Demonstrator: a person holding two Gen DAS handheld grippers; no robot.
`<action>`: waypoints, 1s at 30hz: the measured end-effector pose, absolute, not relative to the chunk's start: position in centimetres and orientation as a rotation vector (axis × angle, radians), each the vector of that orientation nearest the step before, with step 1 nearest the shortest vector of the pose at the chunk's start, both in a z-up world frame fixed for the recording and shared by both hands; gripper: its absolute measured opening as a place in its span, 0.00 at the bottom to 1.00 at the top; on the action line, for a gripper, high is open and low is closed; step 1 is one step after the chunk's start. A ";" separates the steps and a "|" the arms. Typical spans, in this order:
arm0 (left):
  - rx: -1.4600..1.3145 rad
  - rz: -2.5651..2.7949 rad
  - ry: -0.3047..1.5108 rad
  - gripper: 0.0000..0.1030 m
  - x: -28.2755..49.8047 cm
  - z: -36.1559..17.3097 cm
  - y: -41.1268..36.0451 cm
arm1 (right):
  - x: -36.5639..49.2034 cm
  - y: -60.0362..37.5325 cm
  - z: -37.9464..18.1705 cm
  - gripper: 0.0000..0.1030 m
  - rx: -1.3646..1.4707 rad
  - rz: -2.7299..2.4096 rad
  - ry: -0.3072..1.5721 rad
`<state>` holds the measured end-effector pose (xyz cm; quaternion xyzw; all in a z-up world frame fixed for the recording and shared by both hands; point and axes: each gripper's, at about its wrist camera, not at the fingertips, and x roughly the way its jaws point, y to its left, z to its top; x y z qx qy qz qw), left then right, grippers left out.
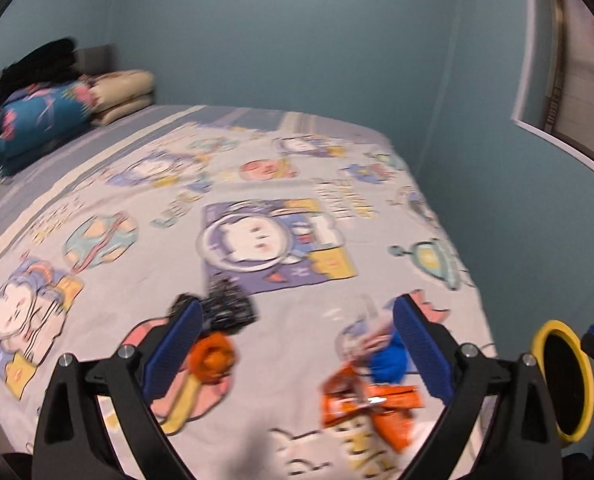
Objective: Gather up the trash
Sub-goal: 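Move both tools back over the bed toward the orange snack wrapper, then grasp the orange snack wrapper with the right tool while the left tool holds the peel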
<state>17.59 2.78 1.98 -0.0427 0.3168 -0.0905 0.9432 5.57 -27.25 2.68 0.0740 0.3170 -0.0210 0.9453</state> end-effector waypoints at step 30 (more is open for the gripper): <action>-0.187 -0.024 0.852 0.90 23.8 -11.3 10.6 | 16.5 -9.4 -8.1 0.60 -0.117 0.339 0.830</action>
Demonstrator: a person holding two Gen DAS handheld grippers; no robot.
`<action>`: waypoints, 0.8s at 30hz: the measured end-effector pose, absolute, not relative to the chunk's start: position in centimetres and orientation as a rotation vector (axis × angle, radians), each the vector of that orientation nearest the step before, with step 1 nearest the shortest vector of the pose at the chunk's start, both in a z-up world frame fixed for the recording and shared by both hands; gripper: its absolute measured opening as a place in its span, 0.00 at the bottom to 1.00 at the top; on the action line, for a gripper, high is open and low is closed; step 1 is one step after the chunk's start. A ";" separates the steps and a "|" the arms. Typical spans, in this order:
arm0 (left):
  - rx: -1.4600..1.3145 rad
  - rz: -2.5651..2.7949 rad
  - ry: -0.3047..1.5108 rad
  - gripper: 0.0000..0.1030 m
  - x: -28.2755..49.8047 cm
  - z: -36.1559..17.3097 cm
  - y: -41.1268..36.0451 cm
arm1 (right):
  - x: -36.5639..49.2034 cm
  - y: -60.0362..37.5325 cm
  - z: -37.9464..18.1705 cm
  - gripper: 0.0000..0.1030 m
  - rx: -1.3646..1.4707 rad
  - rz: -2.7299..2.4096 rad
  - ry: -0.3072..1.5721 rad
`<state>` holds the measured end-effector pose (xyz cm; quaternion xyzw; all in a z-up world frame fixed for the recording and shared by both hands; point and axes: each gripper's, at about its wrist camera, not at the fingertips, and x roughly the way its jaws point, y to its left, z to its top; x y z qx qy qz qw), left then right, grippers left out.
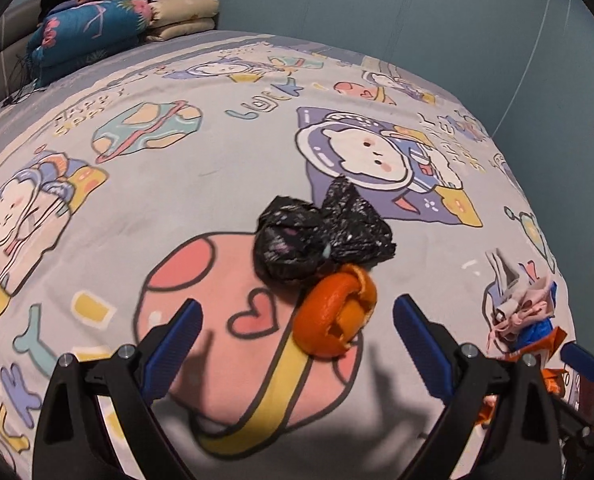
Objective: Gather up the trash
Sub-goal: 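Grasp the orange snack wrapper with the right tool while the left tool holds the peel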
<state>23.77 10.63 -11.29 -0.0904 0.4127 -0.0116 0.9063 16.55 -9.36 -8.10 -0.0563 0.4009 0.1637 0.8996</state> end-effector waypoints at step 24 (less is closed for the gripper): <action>-0.102 -0.071 0.913 0.39 26.2 -13.9 7.2 | 18.8 -8.9 -11.6 0.28 -0.169 0.263 0.907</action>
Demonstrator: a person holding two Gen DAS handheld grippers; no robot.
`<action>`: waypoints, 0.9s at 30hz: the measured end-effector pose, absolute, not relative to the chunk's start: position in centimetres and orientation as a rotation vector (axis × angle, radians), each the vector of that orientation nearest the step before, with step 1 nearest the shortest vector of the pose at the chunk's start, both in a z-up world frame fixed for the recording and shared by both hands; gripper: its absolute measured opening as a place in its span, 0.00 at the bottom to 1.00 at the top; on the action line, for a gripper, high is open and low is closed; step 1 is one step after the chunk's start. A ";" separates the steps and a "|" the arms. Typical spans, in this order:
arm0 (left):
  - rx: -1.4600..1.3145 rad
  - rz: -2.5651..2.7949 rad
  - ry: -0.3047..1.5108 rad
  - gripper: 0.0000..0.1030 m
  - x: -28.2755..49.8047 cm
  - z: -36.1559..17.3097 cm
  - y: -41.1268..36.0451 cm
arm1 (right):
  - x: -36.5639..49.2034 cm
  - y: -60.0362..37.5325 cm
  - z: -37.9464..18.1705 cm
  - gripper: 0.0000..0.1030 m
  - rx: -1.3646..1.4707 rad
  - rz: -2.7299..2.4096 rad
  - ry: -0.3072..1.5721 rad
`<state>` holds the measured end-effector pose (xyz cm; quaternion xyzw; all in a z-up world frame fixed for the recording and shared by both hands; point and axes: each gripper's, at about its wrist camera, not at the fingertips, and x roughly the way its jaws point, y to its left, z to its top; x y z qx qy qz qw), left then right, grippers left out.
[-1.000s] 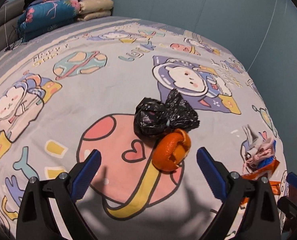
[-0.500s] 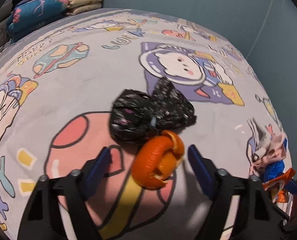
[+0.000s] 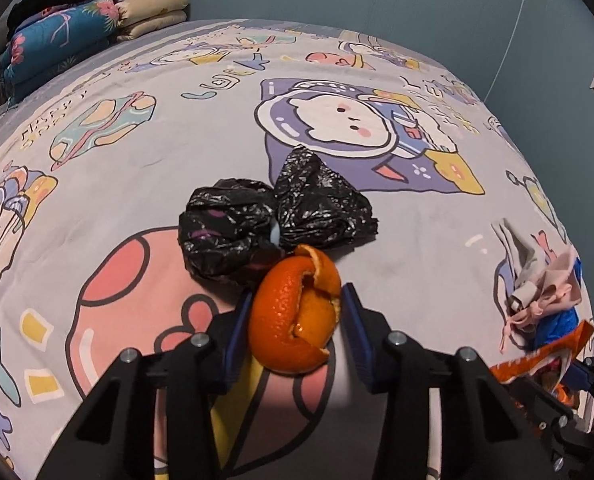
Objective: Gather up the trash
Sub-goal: 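Grasp the orange snack wrapper with the right tool while the left tool holds the peel, then carry the peel and wrapper over the yellow bin and open both tools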
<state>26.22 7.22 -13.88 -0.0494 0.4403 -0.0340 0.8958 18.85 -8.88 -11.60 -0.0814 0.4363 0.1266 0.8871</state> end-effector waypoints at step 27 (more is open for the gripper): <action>-0.165 -0.181 0.731 0.36 20.9 -6.4 7.1 | 13.8 -16.4 0.9 0.17 0.024 0.213 0.703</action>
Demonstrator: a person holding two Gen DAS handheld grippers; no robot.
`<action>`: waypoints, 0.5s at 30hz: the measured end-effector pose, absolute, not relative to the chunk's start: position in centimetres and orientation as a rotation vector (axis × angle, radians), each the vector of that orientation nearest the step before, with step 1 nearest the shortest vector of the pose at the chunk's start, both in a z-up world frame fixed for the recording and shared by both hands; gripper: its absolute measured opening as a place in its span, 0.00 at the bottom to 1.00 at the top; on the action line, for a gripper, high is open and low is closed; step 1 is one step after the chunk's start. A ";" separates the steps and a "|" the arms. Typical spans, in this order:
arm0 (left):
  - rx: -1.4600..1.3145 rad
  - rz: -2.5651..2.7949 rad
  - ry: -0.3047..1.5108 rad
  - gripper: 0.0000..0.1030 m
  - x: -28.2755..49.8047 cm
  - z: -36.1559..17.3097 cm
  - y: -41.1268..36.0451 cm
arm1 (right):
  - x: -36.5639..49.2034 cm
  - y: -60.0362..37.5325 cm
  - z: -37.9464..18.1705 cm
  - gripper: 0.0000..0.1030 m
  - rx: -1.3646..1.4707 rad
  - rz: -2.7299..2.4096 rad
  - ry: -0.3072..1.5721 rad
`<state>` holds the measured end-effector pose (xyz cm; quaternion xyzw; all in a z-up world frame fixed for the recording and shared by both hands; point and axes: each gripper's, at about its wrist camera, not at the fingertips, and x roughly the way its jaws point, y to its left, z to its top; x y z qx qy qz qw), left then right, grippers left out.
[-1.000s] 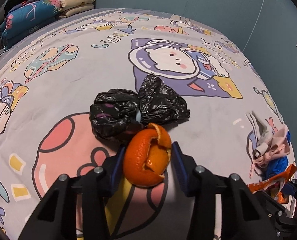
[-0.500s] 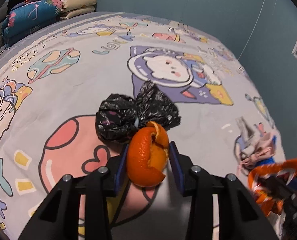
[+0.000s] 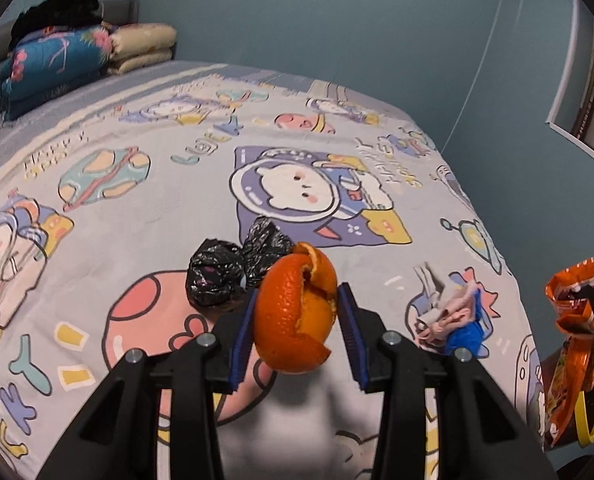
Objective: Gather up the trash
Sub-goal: 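Carry the peel and wrapper over the yellow bin and open both tools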
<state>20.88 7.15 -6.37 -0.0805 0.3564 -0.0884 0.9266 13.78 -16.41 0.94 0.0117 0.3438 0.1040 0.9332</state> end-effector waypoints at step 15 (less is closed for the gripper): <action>-0.048 -0.312 0.637 0.36 15.9 -1.2 -0.4 | 6.9 -23.0 2.8 0.17 0.049 0.131 0.660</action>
